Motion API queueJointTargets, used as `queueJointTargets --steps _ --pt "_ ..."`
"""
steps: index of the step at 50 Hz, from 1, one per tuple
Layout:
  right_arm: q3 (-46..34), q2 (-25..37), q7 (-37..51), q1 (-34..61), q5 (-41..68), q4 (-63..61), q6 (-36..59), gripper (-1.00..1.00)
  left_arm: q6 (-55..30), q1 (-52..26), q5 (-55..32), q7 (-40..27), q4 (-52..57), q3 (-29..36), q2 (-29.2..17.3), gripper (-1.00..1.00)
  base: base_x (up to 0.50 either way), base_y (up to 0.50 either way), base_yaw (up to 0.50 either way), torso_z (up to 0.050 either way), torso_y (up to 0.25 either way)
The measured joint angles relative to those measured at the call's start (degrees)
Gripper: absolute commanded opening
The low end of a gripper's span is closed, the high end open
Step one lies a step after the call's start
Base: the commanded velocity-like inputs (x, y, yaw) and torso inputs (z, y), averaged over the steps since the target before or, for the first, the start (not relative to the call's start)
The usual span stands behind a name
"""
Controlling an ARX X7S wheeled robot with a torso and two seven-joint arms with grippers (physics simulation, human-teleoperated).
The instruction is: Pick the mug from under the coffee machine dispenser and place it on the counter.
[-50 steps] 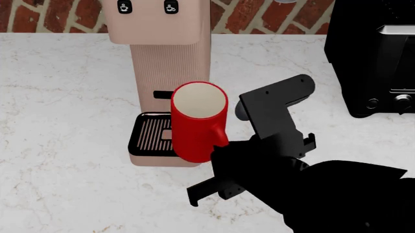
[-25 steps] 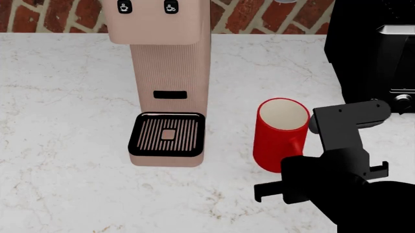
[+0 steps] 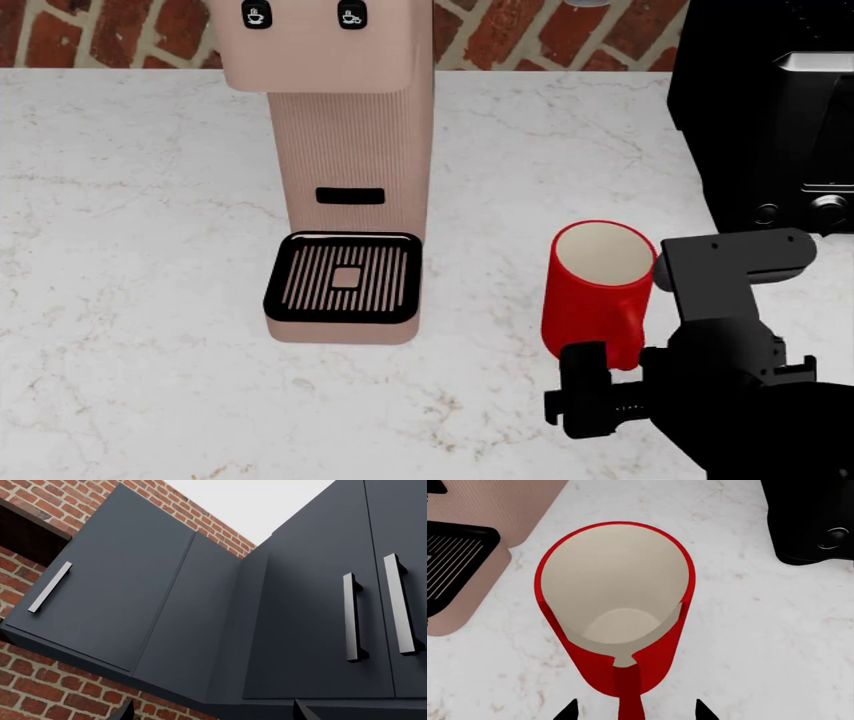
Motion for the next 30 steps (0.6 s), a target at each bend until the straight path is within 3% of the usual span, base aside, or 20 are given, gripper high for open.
queueJointTargets --steps 10,17,23,30 --pt "3.0 1.8 4.5 0.3 4.2 -4.1 3.1 1.0 0.0 0.1 0.1 0.0 0.0 0.0 0.0 1.0 0.0 0.0 0.0 0.0 0.0" --pt "12.0 7.3 16.4 0.5 18.4 -13.2 6.0 1.0 -0.3 -0.1 0.4 0.2 0.0 0.2 0.0 1.0 0.0 0.0 0.0 0.0 0.0" --pt "23.1 14.9 27.6 -1.3 33.7 -22.0 4.8 1.0 -0.4 -0.2 0.5 0.3 0.0 0.2 0.0 1.0 0.0 0.0 0.0 0.0 0.0" --pt "44.9 18.2 38.8 -10.1 49.6 -32.9 5.2 1.0 -0.6 -0.3 0.5 0.4 0.0 0.3 0.0 1.0 0.0 0.0 0.0 0.0 0.0"
